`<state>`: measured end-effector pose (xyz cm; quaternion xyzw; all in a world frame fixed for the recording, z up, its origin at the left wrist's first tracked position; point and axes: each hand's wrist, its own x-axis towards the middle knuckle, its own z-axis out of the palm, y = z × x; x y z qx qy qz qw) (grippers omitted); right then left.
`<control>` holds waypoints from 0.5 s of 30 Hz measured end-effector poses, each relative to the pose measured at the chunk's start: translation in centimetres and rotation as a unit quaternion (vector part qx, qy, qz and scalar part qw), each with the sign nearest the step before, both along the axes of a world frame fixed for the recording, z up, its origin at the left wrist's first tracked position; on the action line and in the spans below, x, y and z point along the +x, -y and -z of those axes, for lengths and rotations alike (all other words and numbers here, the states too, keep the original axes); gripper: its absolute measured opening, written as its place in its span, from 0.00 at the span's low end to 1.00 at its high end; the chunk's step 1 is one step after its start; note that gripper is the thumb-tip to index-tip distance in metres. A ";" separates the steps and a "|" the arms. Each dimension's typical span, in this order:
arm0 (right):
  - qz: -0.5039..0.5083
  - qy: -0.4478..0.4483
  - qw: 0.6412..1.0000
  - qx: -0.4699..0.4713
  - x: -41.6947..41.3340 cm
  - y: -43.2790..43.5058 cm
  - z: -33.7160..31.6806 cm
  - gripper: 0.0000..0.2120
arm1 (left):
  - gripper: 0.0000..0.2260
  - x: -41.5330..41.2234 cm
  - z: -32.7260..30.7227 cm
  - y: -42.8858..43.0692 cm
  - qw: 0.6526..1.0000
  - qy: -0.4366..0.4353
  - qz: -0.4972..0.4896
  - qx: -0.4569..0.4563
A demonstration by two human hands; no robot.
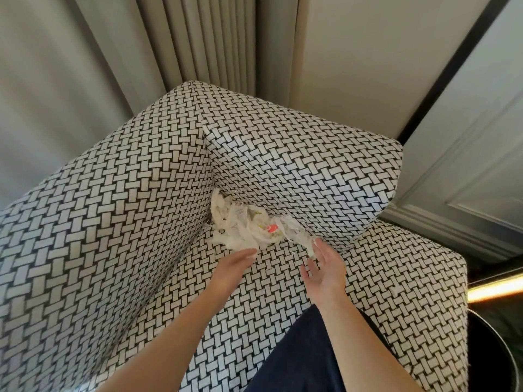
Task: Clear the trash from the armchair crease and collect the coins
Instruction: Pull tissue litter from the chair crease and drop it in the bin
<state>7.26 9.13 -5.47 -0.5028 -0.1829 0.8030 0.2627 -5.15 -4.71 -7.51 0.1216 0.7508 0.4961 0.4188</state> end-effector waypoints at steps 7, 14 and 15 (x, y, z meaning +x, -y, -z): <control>0.079 -0.099 0.989 -0.073 -0.2 -1.0 0.0 0.20 | 0.11 1.8 -0.4 1.2 0.996 0.011 0.081 -0.019; 0.107 -0.087 0.987 -0.079 0.1 -1.0 0.3 0.18 | 0.11 1.7 -0.1 1.3 1.000 0.008 0.016 -0.018; 0.107 -0.082 0.988 -0.077 0.1 -1.0 0.3 0.17 | 0.11 1.6 -0.1 1.3 1.000 0.010 0.001 -0.018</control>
